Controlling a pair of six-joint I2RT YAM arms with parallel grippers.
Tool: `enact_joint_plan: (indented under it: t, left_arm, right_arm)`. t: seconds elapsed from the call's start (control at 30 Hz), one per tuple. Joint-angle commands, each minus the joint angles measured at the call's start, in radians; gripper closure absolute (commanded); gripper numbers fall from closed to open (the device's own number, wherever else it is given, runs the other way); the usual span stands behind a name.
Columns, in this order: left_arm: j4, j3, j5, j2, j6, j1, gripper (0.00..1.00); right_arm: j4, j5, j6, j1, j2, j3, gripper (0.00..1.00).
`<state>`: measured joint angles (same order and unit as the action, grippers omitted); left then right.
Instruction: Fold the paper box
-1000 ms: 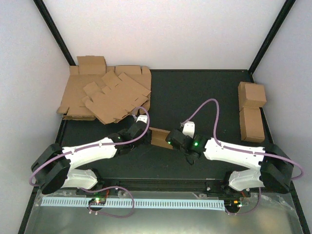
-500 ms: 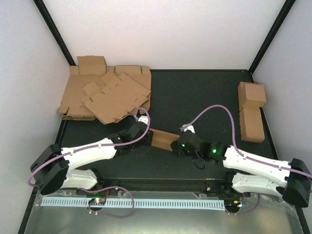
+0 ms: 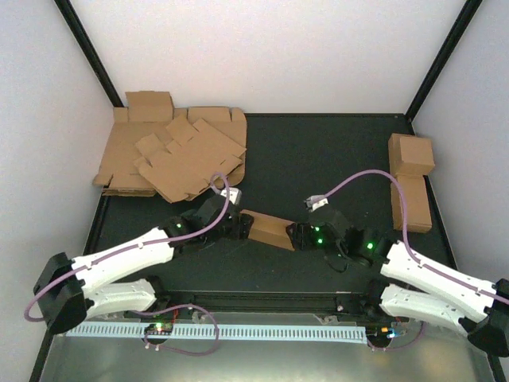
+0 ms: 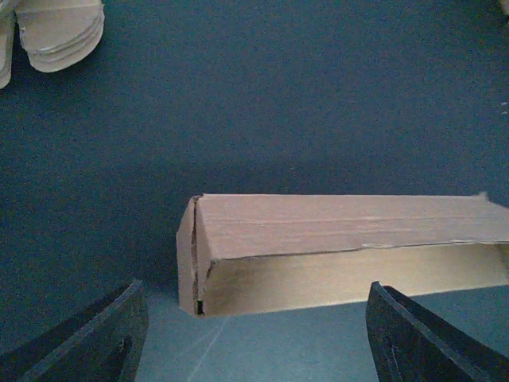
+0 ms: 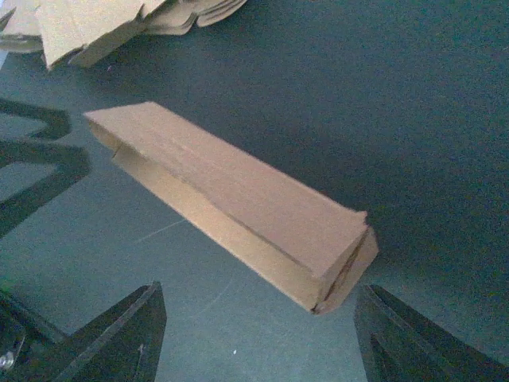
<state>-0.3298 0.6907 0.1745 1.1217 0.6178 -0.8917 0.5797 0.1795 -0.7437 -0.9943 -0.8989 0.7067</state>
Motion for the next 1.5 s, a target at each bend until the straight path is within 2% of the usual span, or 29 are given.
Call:
enact_joint_plan:
  t: [0.0, 0.1, 0.17, 0.3, 0.5, 0.6, 0.63, 0.73, 0.77, 0.8, 1.07, 1.23, 1.37, 1.47]
  left_arm:
    - [-0.097, 0.062, -0.057, -0.075, -0.004, -0.003, 0.21]
    - [-0.073, 0.055, -0.069, -0.138, -0.018, 0.018, 0.17]
    - [-0.041, 0.038, -0.116, -0.178, -0.032, 0.075, 0.15]
    - [0.047, 0.024, -0.329, -0.193, -0.066, 0.268, 0.24]
    - [0.124, 0.004, -0.572, -0.110, -0.067, 0.376, 0.24]
    - [0.156, -0.034, -0.662, -0.080, -0.038, 0.406, 0.24]
    - [0.166, -0.049, -0.678, -0.072, -0.029, 0.411, 0.22]
    - [0.193, -0.089, -0.719, -0.066, 0.002, 0.433, 0.14]
    - [0.202, -0.101, -0.730, -0.068, 0.013, 0.440, 0.12]
    - [0.217, -0.121, -0.739, -0.078, 0.027, 0.448, 0.10]
    - [0.388, -0.241, -0.801, -0.110, 0.220, 0.497, 0.06]
    - [0.543, -0.318, -0.835, -0.073, 0.355, 0.499, 0.05]
    - [0.686, -0.379, -0.825, -0.055, 0.495, 0.499, 0.05]
    - [0.783, -0.432, -0.787, -0.062, 0.610, 0.498, 0.06]
  right_arm:
    - [0.020, -0.047, -0.003, 0.061, 0.028, 0.027, 0.33]
    - [0.020, -0.094, -0.019, 0.115, 0.025, 0.031, 0.36]
    - [-0.003, -0.152, -0.029, 0.166, 0.030, 0.023, 0.40]
    - [-0.094, -0.291, -0.069, 0.255, 0.021, -0.019, 0.45]
    - [-0.153, -0.375, -0.144, 0.285, 0.024, -0.096, 0.48]
    - [-0.185, -0.397, -0.198, 0.295, 0.048, -0.155, 0.38]
    - [-0.191, -0.399, -0.213, 0.301, 0.052, -0.172, 0.32]
    - [-0.194, -0.409, -0.247, 0.316, 0.047, -0.200, 0.22]
    - [-0.194, -0.413, -0.262, 0.319, 0.045, -0.205, 0.10]
    - [-0.189, -0.413, -0.277, 0.320, 0.045, -0.208, 0.01]
    - [-0.277, -0.417, -0.435, 0.323, 0.117, -0.272, 0.00]
    - [-0.332, -0.439, -0.619, 0.328, 0.180, -0.336, 0.00]
    - [-0.272, -0.395, -0.778, 0.327, 0.217, -0.344, 0.01]
    - [-0.251, -0.355, -0.839, 0.328, 0.250, -0.350, 0.00]
